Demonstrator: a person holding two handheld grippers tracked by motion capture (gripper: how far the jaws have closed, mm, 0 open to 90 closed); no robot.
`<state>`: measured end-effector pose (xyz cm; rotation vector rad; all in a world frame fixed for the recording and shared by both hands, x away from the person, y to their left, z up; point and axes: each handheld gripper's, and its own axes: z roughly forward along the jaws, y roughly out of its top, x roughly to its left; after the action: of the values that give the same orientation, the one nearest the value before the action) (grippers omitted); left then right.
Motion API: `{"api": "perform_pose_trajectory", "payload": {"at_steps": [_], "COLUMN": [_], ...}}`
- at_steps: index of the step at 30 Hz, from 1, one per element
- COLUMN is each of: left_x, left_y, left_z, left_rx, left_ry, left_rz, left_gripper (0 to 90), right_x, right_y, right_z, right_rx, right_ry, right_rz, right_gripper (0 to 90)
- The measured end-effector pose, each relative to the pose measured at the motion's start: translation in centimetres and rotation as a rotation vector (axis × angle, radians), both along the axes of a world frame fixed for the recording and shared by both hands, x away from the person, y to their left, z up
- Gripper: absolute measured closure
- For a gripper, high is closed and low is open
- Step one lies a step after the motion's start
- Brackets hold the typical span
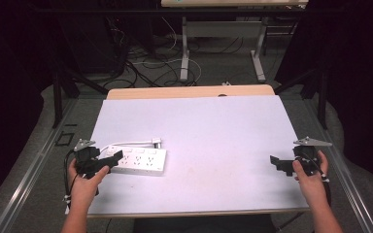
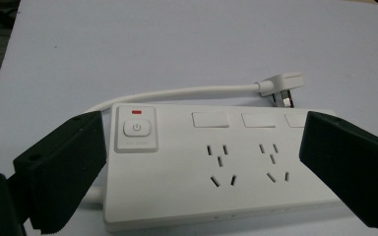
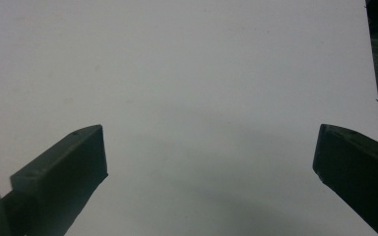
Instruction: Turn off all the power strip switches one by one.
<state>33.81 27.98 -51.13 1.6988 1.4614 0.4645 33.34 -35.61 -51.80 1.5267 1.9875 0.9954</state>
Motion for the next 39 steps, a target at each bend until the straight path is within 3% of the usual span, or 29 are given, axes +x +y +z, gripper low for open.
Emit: {"api": "perform_pose_trajectory", "payload": {"at_steps": [8,17,18,24,29,39], "left_x": [0.1,0.6,0.7,1.6,2.4,3.9], "left_y": [0.1,0.1,0.0,-0.4,-0.5,-0.4], "left_z": [0.4,1.3,1.5,1.7,1.8,2.4], "left_rx": [0.062,0.123,0.133,0.183,0.189,0.19], "left_ry": [0.017,0.025,0.031,0.057,0.07,0.097], "left_rz": [-0.003,0.003,0.007,-0.009,-0.013,-0.014], "left_gripper": [6.5,9.9,14.4,16.8,20.0,25.1], "right_x": [-0.3,0.4,0.6,1.1,1.0,1.0], "right_y": [0.0,0.5,0.8,1.4,1.7,2.1], "right_z": [0.8,1.7,2.1,2.5,2.3,1.6], "right_rx": [-0.012,-0.032,-0.027,-0.04,-0.048,-0.054], "right_ry": [0.011,0.105,0.126,0.146,0.168,0.169], "right_rz": [0.004,0.048,0.047,0.045,0.059,0.075], "right_gripper": [0.0,0.0,0.0,0.0,0.0,0.0]}}
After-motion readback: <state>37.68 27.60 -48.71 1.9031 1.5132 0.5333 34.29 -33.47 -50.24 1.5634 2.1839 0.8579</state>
